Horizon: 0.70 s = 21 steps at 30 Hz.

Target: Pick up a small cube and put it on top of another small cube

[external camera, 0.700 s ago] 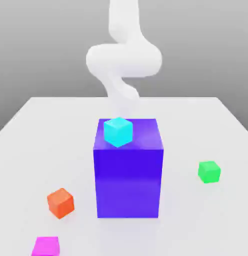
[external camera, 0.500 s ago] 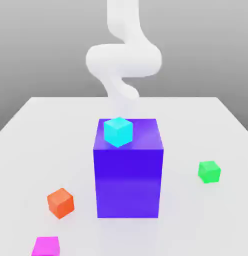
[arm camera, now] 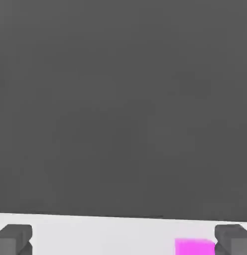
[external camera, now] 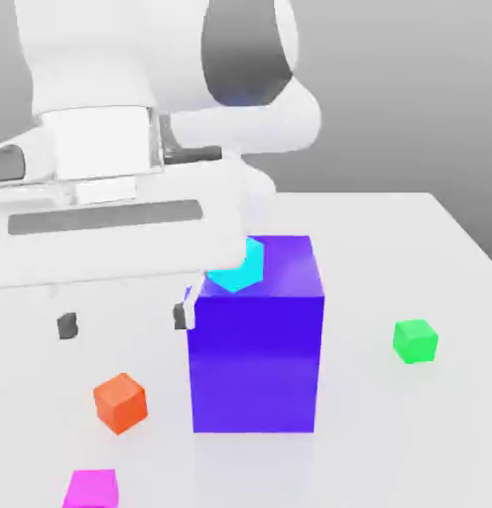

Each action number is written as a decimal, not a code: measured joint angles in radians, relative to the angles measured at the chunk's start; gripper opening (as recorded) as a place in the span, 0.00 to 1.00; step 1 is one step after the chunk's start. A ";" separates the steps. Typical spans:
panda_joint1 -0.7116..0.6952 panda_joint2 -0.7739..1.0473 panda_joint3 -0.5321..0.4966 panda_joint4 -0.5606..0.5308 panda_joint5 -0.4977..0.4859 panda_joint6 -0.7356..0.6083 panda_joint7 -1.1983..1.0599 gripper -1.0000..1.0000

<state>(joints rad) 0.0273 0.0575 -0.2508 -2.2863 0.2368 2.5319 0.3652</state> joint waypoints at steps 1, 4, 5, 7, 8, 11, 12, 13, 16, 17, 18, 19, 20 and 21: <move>-0.007 0.035 -0.001 0.000 0.004 0.011 -0.014 0.50; -0.026 0.139 -0.007 0.001 0.006 0.044 -0.050 0.50; -0.033 0.172 -0.009 0.001 0.005 0.055 -0.060 0.50; -0.047 0.239 -0.017 0.000 -0.004 0.079 -0.077 0.50; -0.053 0.272 -0.022 0.000 -0.011 0.091 -0.083 0.50; -0.079 0.377 -0.004 0.015 0.010 0.154 -0.114 0.50; -0.092 0.413 0.012 0.023 0.024 0.181 -0.125 0.50; -0.107 0.450 0.030 0.031 0.039 0.209 -0.137 0.50; -0.116 0.473 0.040 0.037 0.048 0.225 -0.144 0.00; -0.116 0.473 0.040 0.037 0.048 0.225 -0.144 0.00; -0.116 0.473 0.041 0.037 0.048 0.225 -0.144 0.00; -0.116 0.473 0.041 0.037 0.048 0.224 -0.144 0.00; -0.121 0.484 0.046 0.039 0.053 0.233 -0.148 0.00; -0.115 0.471 0.040 0.036 0.047 0.223 -0.143 0.00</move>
<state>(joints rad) -0.0882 0.5289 -0.2112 -2.2501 0.2836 2.7548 0.2220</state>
